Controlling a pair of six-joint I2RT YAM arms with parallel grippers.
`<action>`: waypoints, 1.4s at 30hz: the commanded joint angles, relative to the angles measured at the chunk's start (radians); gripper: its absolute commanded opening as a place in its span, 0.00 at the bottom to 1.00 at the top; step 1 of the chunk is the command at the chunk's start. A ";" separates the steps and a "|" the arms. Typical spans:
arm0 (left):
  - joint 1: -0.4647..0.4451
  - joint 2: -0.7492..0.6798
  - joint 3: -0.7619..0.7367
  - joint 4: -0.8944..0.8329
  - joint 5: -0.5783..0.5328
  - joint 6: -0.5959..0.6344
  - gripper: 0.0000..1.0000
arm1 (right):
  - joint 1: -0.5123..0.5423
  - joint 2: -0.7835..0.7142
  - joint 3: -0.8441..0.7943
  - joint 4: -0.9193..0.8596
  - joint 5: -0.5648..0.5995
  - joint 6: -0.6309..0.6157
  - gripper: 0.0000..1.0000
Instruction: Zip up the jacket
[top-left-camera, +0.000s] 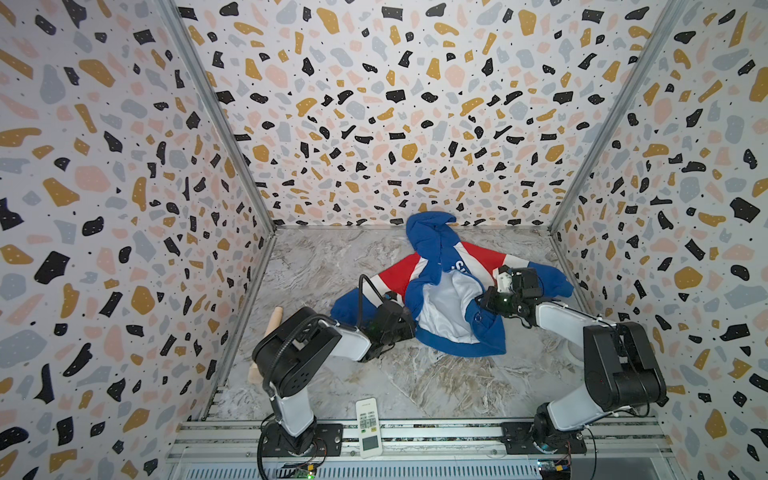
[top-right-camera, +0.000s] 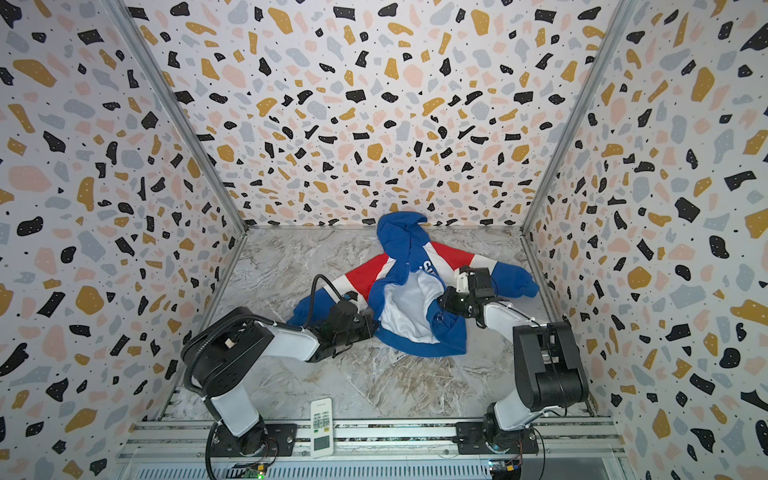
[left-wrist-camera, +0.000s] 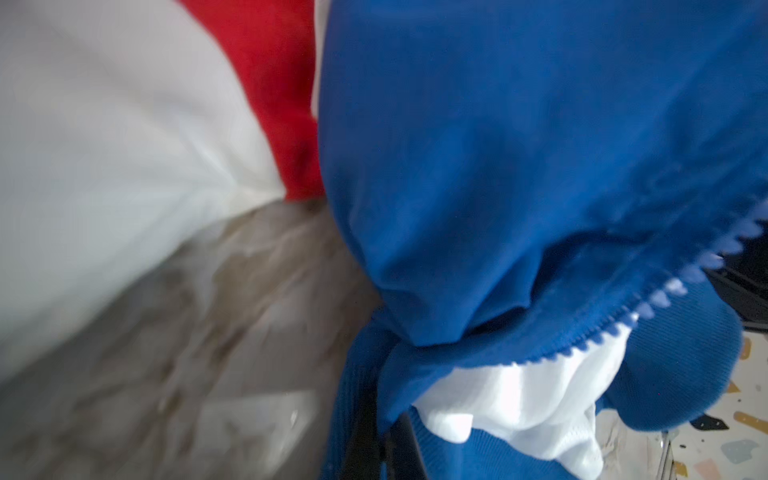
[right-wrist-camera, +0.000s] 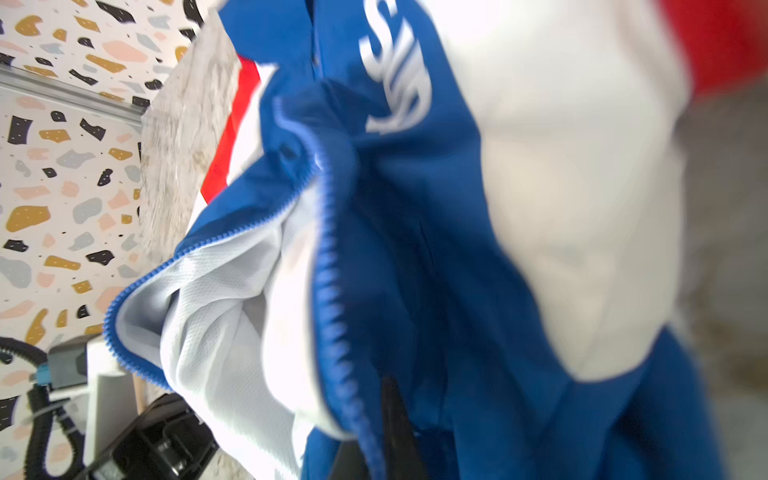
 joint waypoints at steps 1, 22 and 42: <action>0.082 -0.005 0.059 0.011 -0.041 -0.011 0.00 | -0.027 -0.040 0.097 -0.182 0.047 -0.109 0.00; 0.048 -0.371 -0.288 0.048 -0.048 0.023 0.00 | 0.257 -0.472 0.068 -0.963 0.586 -0.015 0.00; 0.041 -0.498 -0.398 0.031 -0.102 0.055 0.00 | 1.017 0.214 0.512 -0.750 0.612 0.215 0.70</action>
